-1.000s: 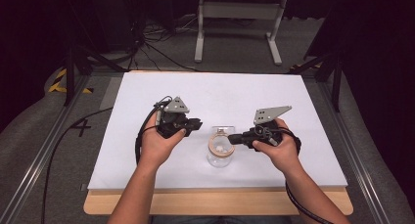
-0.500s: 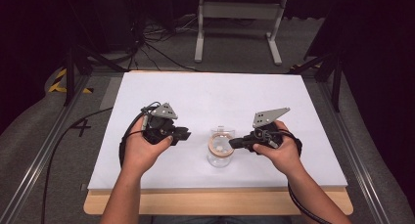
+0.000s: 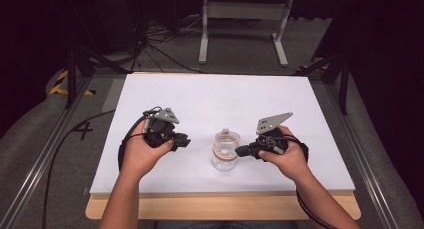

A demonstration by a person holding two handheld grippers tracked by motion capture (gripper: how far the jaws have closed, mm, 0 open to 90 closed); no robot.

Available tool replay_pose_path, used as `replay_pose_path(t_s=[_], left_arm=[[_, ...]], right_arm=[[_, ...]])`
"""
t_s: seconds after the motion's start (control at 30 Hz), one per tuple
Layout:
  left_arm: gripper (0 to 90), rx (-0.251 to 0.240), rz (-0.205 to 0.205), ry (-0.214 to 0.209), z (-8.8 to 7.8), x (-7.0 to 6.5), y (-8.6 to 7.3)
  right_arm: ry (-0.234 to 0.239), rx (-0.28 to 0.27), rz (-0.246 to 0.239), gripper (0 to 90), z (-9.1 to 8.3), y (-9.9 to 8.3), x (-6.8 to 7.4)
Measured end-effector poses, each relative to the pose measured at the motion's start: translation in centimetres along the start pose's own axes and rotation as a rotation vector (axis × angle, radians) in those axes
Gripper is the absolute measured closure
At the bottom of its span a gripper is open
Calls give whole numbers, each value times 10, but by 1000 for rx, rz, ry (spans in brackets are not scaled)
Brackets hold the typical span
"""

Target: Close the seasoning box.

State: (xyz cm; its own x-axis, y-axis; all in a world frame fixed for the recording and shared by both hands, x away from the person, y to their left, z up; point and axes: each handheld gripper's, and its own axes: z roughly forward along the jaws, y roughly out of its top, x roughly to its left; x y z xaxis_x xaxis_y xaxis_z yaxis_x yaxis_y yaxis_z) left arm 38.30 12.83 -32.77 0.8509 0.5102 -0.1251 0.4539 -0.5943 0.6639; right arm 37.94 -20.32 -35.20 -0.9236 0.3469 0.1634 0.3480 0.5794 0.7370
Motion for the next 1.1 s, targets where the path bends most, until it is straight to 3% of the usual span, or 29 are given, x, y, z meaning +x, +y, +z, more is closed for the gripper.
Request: replay_pose_path(t_s=[0.27, 0.57, 0.63, 1.1], left_arm=[[761, 38, 7, -15, 7, -1, 1], [760, 46, 13, -21, 9, -2, 1], [758, 63, 26, -22, 9, -1, 2], [739, 57, 22, -20, 10, -2, 2]], right_arm=[[8, 37, -1, 900, 3, -2, 1], [29, 76, -8, 900, 5, -2, 2], [32, 80, -8, 900, 6, -2, 2], [31, 75, -9, 900, 0, -2, 3]])
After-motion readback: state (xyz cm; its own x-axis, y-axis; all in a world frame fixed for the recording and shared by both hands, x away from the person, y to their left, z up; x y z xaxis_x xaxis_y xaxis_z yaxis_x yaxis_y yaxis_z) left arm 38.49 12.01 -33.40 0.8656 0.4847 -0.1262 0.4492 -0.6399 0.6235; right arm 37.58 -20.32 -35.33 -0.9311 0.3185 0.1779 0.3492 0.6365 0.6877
